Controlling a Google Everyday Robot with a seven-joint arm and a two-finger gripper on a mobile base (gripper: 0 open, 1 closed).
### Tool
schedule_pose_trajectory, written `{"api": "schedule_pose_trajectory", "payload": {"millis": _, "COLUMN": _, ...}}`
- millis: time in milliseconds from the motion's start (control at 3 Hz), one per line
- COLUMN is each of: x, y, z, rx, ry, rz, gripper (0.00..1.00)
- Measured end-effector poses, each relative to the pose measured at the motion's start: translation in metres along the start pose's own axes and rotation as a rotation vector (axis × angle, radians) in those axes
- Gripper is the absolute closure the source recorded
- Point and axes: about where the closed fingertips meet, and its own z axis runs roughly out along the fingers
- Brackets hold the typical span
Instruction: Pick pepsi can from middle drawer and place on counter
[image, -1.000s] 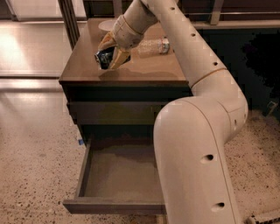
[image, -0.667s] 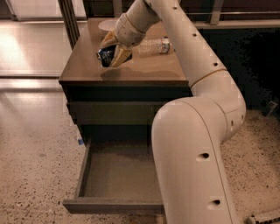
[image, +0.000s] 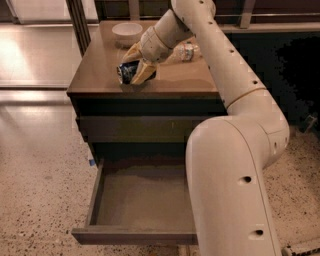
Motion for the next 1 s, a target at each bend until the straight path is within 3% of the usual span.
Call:
{"api": "schedule_pose_trajectory", "payload": {"millis": 667, "x": 0.0095, "y": 0.0146, "z": 0.0056, "rx": -0.008, "ry": -0.028, "rz": 0.037, "gripper": 1.00}}
{"api": "schedule_pose_trajectory", "payload": {"millis": 1000, "x": 0.0095, "y": 0.0145, "z": 0.0056, "rx": -0.008, "ry": -0.028, "rz": 0.037, "gripper": 0.84}}
